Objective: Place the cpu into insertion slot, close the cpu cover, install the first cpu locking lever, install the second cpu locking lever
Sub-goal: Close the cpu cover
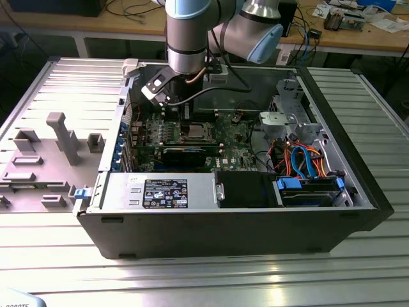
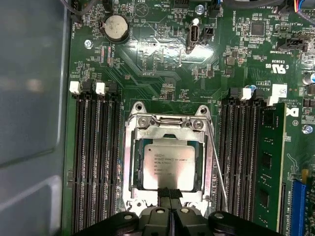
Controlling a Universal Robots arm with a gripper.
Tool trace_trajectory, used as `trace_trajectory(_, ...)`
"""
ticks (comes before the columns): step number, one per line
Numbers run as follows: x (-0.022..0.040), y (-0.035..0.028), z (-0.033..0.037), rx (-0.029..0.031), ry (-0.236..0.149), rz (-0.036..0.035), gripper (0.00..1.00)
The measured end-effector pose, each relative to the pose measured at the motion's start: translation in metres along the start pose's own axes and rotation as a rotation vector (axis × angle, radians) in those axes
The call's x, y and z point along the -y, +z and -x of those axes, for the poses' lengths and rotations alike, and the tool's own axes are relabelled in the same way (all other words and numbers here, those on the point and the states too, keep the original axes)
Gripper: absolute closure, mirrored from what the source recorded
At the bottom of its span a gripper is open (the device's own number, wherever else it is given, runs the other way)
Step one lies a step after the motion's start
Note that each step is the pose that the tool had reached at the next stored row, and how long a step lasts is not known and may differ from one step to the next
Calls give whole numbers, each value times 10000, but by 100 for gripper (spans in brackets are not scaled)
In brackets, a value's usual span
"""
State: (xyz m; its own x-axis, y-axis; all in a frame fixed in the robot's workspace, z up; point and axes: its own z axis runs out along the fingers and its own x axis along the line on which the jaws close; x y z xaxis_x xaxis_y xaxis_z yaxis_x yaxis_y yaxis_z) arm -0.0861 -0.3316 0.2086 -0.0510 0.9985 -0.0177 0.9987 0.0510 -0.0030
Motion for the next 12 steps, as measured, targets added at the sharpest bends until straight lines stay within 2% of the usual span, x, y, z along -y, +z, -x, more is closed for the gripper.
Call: trace_trajectory(12, 31, 5, -2, -1, -2, 0, 89)
